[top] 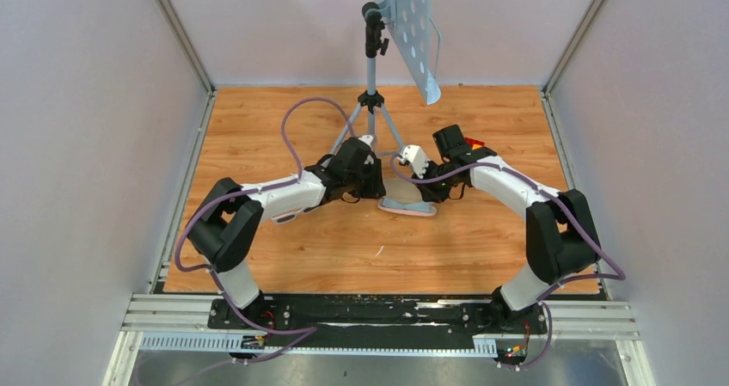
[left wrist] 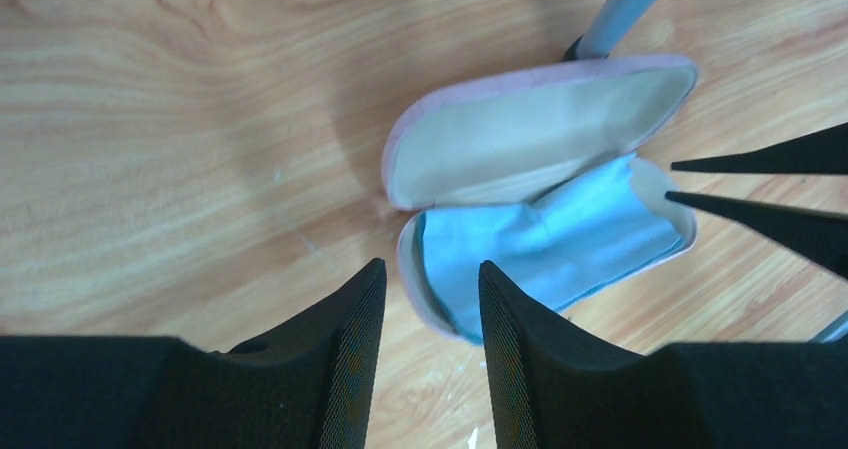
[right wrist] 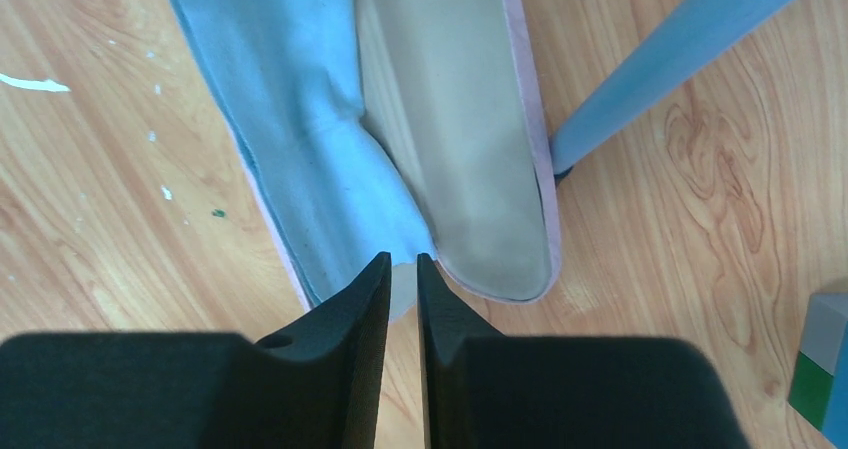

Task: Organize the sunglasses
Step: Place the glasses cleaning cloth in the sunglasses case.

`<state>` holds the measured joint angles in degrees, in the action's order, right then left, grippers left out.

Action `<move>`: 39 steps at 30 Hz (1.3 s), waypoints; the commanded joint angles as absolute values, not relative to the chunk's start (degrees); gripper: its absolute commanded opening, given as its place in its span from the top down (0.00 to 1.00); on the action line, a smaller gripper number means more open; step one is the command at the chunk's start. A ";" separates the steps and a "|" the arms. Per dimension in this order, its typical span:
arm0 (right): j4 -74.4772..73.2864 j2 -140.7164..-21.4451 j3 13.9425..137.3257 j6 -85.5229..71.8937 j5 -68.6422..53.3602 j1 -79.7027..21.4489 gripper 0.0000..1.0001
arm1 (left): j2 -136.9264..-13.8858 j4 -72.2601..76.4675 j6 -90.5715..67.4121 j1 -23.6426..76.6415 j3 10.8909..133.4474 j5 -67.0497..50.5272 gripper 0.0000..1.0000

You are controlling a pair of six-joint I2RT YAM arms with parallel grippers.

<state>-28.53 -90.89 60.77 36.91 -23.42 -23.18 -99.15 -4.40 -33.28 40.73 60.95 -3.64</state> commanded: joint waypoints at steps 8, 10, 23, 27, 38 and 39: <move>-30.46 -95.62 68.05 34.68 -35.05 -23.46 0.96 | -84.17 -8.39 -34.17 40.87 49.17 2.57 0.54; -30.47 -97.60 69.40 34.98 -35.66 -24.19 0.98 | -81.65 -8.99 -34.33 40.87 47.26 2.97 0.54; -31.38 -103.67 70.56 37.60 -37.48 -30.15 1.00 | -75.92 -10.11 -34.23 40.86 40.75 6.12 0.55; -32.28 -103.90 69.88 38.45 -38.07 -30.93 1.00 | -77.75 -9.35 -33.85 40.79 41.41 5.72 0.55; -35.31 -106.80 72.21 38.25 -39.59 -31.18 0.99 | -77.93 -8.67 -33.66 40.78 40.58 5.39 0.55; -35.33 -106.91 72.31 38.19 -39.56 -31.24 0.99 | -77.75 -8.66 -33.64 40.78 40.38 5.47 0.55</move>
